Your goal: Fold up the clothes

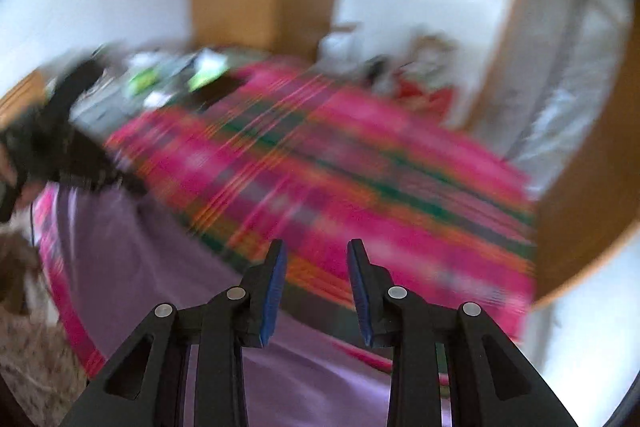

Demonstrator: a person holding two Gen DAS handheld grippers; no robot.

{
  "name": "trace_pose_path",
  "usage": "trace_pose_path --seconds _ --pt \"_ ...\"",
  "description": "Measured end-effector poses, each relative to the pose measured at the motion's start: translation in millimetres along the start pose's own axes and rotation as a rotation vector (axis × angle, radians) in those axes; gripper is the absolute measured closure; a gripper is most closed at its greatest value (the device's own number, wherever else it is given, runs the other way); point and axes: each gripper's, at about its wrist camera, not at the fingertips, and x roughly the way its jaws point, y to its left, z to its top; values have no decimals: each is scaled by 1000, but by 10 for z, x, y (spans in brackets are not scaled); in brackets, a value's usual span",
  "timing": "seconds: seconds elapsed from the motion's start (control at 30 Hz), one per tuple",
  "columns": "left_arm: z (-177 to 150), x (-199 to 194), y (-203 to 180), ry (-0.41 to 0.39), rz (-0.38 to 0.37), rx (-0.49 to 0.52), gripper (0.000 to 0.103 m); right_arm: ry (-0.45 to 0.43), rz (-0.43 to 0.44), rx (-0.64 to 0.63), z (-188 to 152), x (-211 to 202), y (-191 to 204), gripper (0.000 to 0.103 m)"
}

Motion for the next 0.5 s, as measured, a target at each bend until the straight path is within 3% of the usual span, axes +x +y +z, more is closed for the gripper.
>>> trace_pose_path --seconds 0.23,0.37,0.5 --pt "50 90 110 21 -25 -57 98 137 385 -137 144 972 236 70" --pt "49 85 135 25 -39 -70 98 221 532 -205 121 1215 435 70" --pt "34 50 120 20 -41 -66 98 242 634 -268 76 1247 565 70"
